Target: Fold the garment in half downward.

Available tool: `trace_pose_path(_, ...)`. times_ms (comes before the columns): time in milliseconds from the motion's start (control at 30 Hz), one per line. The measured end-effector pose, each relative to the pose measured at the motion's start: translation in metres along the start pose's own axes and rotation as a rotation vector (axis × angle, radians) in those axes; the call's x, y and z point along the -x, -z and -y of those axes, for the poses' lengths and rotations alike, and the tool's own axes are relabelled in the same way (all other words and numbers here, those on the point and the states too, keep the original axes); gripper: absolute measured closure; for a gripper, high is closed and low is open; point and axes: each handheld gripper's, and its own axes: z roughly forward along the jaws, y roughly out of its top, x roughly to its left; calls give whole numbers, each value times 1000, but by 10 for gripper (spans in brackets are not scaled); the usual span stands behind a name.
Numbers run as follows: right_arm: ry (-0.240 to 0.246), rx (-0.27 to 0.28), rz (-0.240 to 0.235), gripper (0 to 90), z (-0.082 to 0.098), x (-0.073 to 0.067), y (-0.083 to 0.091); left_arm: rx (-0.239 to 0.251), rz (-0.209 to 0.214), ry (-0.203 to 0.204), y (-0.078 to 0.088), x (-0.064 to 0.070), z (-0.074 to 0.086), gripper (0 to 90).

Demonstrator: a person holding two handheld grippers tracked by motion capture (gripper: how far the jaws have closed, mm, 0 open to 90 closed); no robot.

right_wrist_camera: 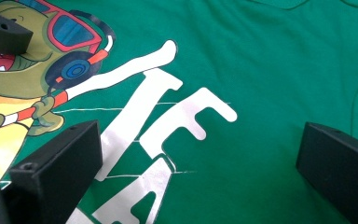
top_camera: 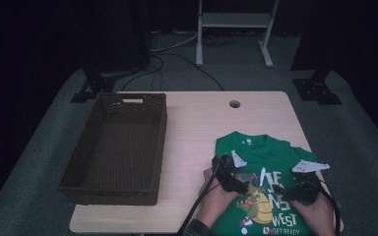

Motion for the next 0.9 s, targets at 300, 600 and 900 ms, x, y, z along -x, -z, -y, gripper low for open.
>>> trace_pose_path(300, -7, 1, 13, 0, -6, -15, -6, -1, 12, -11, 9, -11, 9, 0)
trace_pose_path(600, 27, 18, 14, 0, -19, -26, -6, 0, 12, -9, 19, -21, 19, 0)
trace_pose_path(900, 26, 26, 9, 0, -33, -22, -1, -2, 11, -10, 27, -27, 27, 0)
